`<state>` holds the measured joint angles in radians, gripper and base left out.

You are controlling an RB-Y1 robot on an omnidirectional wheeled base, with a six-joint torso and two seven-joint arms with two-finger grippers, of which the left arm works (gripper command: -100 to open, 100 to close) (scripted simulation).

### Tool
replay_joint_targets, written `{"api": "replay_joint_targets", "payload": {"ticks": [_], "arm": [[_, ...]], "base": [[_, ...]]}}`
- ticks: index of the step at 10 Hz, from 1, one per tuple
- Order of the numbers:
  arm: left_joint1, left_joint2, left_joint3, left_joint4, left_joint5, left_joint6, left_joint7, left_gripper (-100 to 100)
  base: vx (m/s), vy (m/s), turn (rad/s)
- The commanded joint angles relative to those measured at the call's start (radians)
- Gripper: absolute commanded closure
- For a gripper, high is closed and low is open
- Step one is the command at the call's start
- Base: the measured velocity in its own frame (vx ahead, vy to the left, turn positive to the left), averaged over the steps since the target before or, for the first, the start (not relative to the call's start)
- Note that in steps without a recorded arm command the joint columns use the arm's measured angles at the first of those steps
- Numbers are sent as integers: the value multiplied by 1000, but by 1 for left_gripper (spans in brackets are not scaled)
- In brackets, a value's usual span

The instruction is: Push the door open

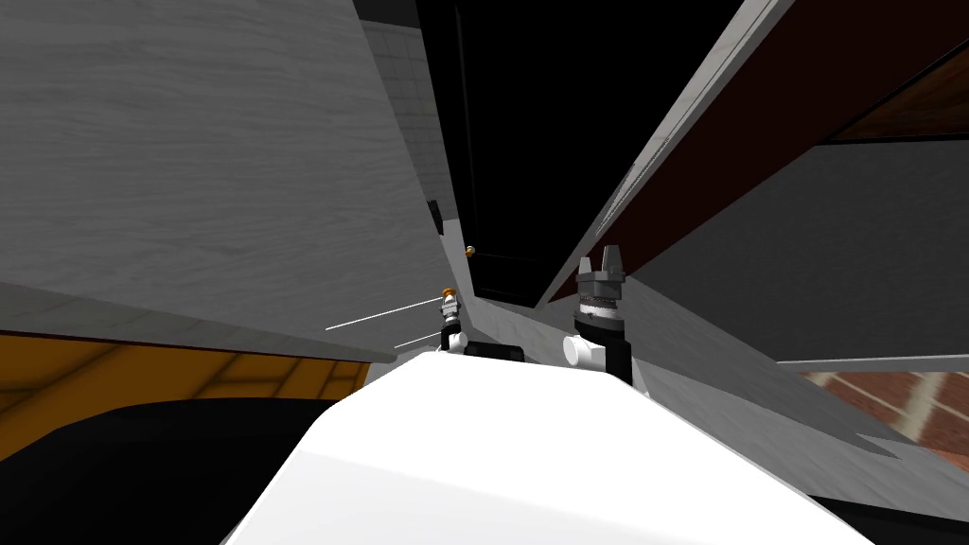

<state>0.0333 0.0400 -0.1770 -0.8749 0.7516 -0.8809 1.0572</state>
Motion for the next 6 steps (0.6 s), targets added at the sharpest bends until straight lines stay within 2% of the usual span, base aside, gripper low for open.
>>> {"api": "replay_joint_targets", "payload": {"ticks": [1, 3, 4, 6], "arm": [[5, -2, -1, 1, 0, -2, 0, 100], [5, -2, -1, 1, 0, -2, 0, 100], [-7, 4, 22, 8, 12, -12, -9, 100], [-14, 6, 45, 16, 26, -25, -19, 100]], "base": [[0, 0, 0], [0, 0, 0], [105, 13, -86], [171, 31, -59]]}}
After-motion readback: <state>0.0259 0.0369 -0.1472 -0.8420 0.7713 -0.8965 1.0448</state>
